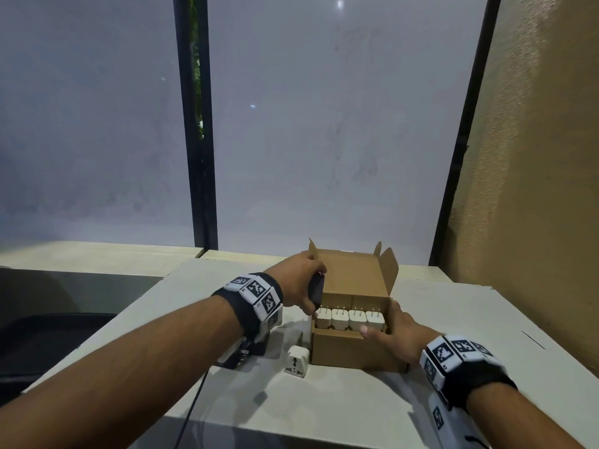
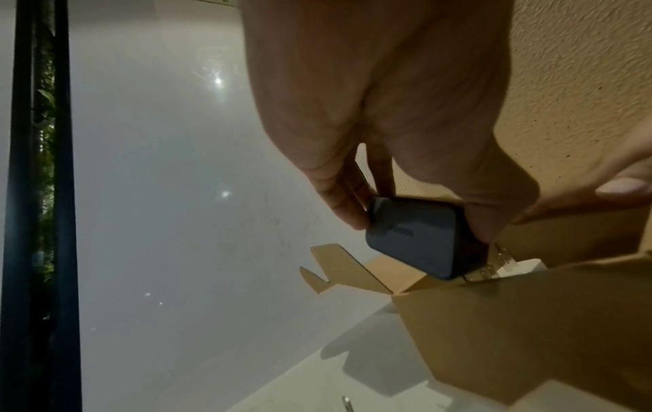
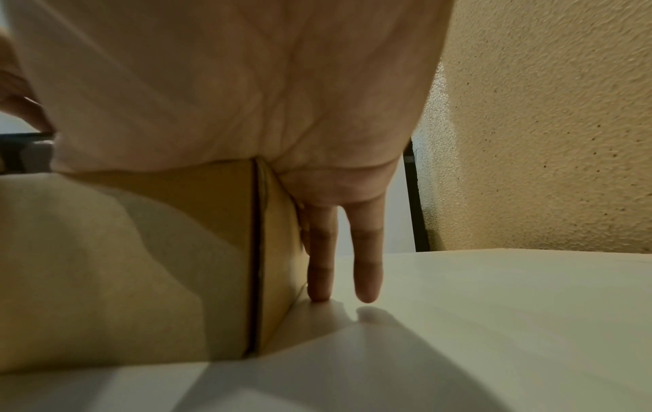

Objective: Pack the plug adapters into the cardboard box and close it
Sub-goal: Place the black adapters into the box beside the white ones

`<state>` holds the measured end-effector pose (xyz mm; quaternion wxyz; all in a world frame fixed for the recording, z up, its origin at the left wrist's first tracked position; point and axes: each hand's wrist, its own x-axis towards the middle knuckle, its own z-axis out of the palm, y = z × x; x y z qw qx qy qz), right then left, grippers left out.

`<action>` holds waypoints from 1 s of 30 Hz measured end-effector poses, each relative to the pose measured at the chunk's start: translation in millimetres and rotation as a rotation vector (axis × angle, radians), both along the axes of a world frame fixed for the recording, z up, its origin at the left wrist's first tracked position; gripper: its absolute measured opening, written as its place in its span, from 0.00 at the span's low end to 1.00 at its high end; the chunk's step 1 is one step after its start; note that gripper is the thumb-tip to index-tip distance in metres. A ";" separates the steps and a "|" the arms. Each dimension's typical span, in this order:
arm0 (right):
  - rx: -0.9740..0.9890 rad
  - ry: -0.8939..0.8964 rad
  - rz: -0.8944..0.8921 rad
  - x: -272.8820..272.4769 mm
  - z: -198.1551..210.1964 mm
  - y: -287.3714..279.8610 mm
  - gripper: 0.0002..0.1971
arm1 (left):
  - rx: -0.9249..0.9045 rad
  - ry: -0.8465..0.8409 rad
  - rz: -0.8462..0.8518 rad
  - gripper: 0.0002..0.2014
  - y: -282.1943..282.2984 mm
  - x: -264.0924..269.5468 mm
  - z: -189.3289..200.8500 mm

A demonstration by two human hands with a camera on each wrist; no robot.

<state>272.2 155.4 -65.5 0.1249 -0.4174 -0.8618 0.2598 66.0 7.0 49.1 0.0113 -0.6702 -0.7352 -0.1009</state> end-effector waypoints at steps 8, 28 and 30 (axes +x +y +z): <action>0.008 -0.040 -0.021 0.0 4.0 -3.8 0.75 | -0.075 -0.019 -0.040 0.40 6.9 18.6 -8.7; -0.018 -0.009 -0.026 2.4 10.2 -12.7 0.66 | -0.406 0.134 0.139 0.23 28.2 24.4 -29.9; -0.024 -0.004 -0.021 2.0 8.5 -11.3 0.65 | -0.416 0.148 0.141 0.23 29.8 25.1 -31.5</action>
